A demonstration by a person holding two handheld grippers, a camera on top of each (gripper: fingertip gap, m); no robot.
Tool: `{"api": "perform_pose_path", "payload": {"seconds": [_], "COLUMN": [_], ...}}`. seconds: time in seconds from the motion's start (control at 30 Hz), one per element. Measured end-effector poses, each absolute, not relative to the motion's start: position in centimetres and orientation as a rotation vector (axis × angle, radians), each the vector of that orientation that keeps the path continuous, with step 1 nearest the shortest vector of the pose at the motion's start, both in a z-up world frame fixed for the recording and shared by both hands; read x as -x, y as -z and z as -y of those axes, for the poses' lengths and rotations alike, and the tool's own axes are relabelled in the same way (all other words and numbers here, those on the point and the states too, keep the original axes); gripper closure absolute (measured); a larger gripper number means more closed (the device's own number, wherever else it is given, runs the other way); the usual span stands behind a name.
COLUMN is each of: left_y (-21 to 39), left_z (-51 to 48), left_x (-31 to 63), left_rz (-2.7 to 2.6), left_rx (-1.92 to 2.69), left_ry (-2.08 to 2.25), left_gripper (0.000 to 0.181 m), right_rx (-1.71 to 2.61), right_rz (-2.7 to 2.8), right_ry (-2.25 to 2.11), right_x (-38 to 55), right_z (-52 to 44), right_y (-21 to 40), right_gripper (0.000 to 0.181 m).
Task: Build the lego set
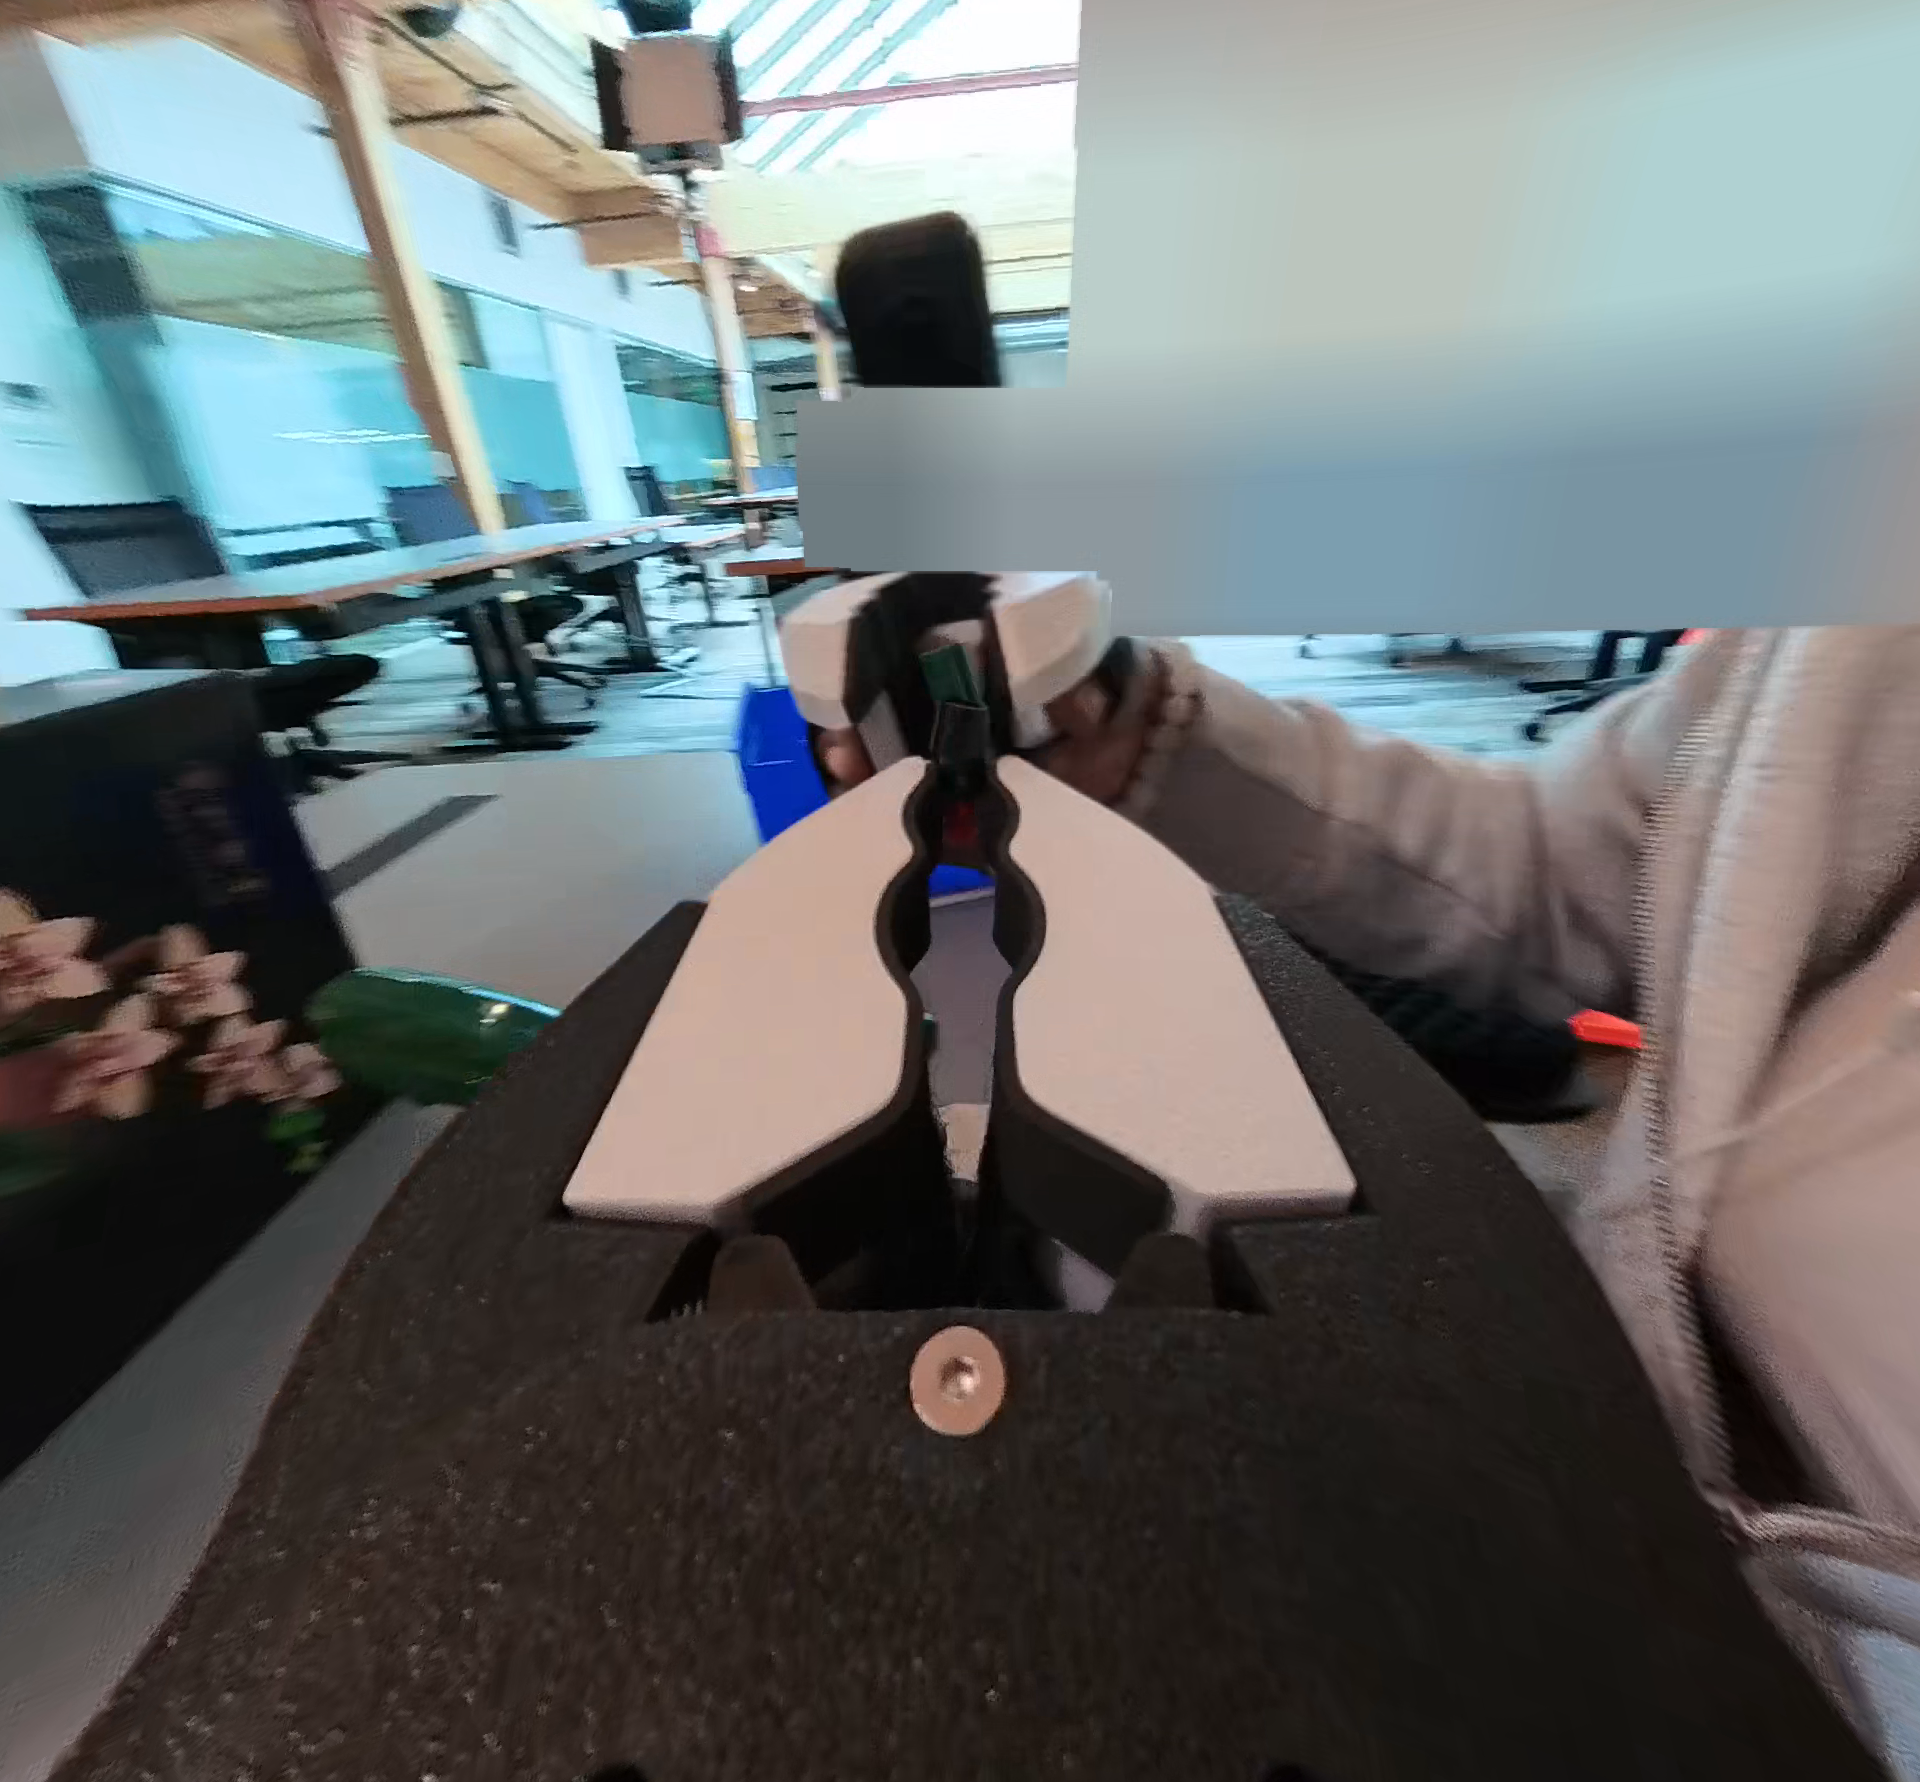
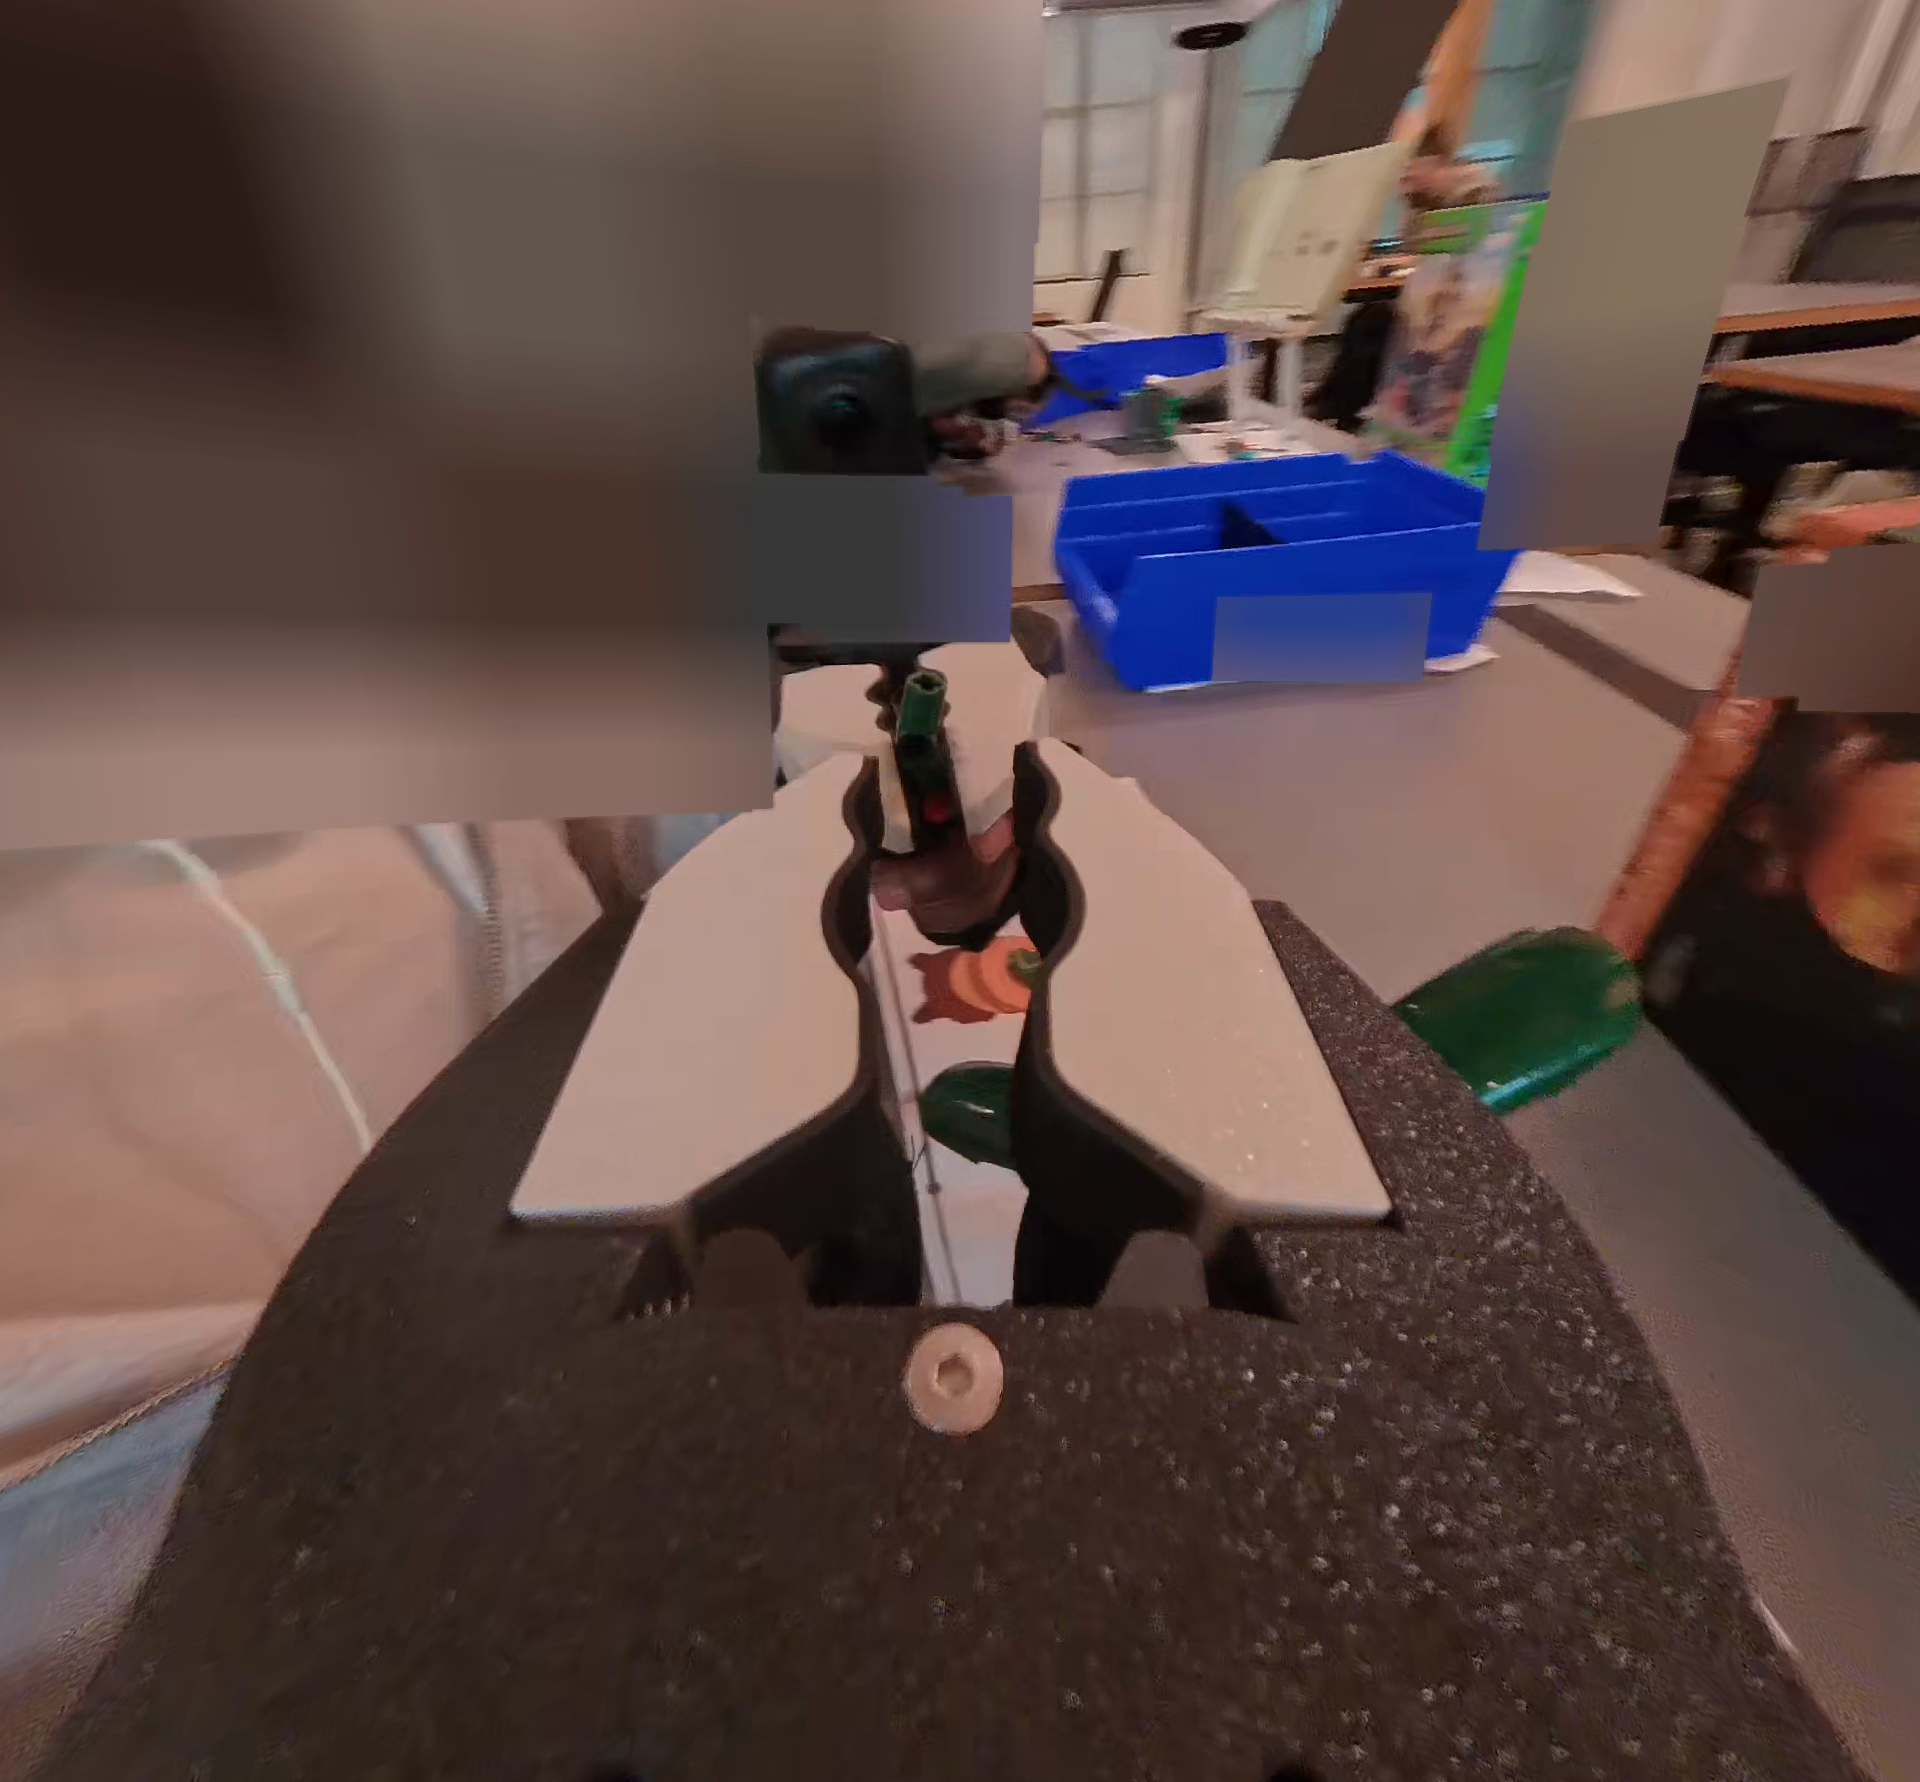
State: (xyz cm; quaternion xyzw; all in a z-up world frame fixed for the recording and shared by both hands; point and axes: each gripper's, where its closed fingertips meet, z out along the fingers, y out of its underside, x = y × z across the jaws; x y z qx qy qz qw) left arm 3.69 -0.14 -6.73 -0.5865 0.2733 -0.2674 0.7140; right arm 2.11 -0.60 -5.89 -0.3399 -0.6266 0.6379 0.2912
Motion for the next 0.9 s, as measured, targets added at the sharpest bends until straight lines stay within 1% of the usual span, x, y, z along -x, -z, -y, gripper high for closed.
{"api": "perform_pose_path", "payload": {"seconds": [0.03,0.07,0.17,0.2,0.33,0.37,0.4,0.43,0.5,0.63,0.9], "left_y": [6.7,6.9,7.3,7.4,8.3,8.6,9.0,9.4,10.7,12.9,13.8], "left_z": [-0.1,-0.3,-0.5,-0.5,-0.7,-0.9,-1.2,-1.5,-2.0,-3.6,-5.7], "left_x": [-3.5,-3.5,-3.9,-4.1,-4.3,-3.9,-3.0,-1.9,0.1,0.6,-1.1], "left_rz": [-0.594,-0.593,-0.599,-0.599,-0.601,-0.610,-0.618,-0.625,-0.647,-0.670,-0.644], "left_rx": [1.305,1.314,1.325,1.329,1.368,1.396,1.430,1.464,1.556,1.649,1.627], "left_ry": [0.553,0.519,0.495,0.501,0.507,0.477,0.421,0.350,0.254,0.260,0.380], "left_gripper": [0.175,0.175,0.175,0.175,0.174,0.170,0.162,0.158,0.157,0.156,0.158], "right_rx": [0.920,0.919,0.939,0.939,0.931,0.936,0.952,0.982,1.065,1.106,1.121], "right_rz": [1.646,1.629,1.637,1.656,1.700,1.678,1.652,1.648,1.691,1.759,1.649], "right_ry": [-1.662,-1.646,-1.583,-1.557,-1.536,-1.550,-1.555,-1.552,-1.565,-1.623,-1.793], "right_x": [-2.1,-2.1,-2.0,-2.1,-2.6,-2.7,-2.8,-2.7,-2.4,-1.1,-0.2], "right_z": [0.6,0.8,1.2,1.2,0.8,0.1,-0.9,-2.1,-3.8,-4.5,-5.2], "right_y": [5.9,5.8,6.1,6.4,6.8,6.5,6.3,6.4,7.7,9.4,10.0], "right_gripper": [0.157,0.158,0.173,0.173,0.174,0.175,0.175,0.175,0.175,0.175,0.175]}}
